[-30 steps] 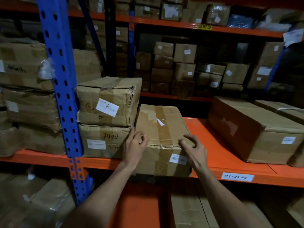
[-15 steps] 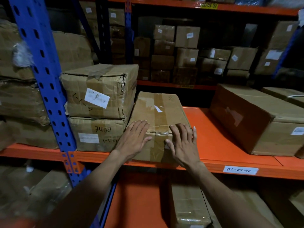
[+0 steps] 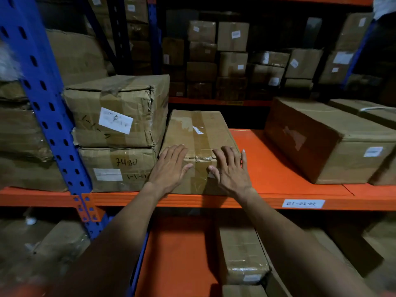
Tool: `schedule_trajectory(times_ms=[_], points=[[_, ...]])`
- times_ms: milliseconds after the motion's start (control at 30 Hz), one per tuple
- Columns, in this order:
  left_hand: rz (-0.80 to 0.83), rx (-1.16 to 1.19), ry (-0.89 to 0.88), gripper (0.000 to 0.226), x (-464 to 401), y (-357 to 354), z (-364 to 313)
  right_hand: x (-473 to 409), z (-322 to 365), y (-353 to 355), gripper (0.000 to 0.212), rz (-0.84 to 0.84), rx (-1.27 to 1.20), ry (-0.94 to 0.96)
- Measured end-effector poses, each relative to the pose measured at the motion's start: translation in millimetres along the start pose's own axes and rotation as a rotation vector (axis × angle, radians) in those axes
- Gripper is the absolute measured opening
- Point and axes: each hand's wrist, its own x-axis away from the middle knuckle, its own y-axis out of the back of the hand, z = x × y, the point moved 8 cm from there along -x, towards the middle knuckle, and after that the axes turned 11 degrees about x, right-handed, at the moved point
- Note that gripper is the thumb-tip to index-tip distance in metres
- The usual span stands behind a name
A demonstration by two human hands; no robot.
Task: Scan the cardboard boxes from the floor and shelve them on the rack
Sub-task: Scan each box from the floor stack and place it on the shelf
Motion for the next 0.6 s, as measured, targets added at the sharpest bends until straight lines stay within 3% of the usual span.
schedule_trajectory(times_ms=[133, 233, 300, 400, 500, 600], points=[[-0.071, 0.098, 0.079, 0.067, 6, 0, -6, 12, 1, 9, 0.063, -0.010, -0.105, -0.004], [-0.252, 0.315, 0.139, 0.068, 38, -10, -28, 54, -15, 11, 0.064, -0.068, -0.280, -0.098], [-0.297, 0.433, 0.165, 0.070, 70, -35, -56, 94, -34, 0, 0.066, -0.014, -0.324, -0.176], [-0.114, 0.633, 0.298, 0.072, 126, -99, -104, 166, -68, -28, 0.070, 0.184, -0.334, -0.293], [0.192, 0.799, 0.438, 0.073, 182, -169, -156, 250, -102, -52, 0.072, 0.347, -0.341, -0.409], [0.440, 0.838, 0.454, 0.070, 242, -224, -212, 344, -128, -81, 0.073, 0.530, -0.366, -0.535]])
